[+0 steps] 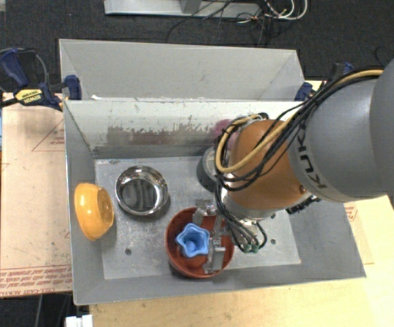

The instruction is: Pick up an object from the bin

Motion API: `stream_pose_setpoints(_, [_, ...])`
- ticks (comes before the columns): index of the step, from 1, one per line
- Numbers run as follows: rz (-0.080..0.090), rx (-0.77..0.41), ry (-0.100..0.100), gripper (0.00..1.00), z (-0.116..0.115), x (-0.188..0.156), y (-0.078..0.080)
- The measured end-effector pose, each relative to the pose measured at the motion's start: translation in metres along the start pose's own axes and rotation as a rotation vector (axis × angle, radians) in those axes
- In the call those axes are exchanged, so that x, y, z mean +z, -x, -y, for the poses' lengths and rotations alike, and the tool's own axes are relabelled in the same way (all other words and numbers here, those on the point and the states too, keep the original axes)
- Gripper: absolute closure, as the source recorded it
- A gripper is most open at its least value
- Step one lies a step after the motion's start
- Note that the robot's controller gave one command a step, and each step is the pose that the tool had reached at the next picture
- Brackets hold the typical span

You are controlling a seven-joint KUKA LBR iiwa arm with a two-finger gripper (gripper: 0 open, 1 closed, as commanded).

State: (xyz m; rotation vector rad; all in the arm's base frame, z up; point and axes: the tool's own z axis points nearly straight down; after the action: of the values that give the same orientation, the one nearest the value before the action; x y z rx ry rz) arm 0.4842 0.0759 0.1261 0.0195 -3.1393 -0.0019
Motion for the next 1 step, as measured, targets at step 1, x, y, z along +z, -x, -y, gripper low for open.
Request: stream_pose_setpoints(1, [0.013, -0.084, 0.006, 0.00, -0.0248, -0.0181, 0.0074])
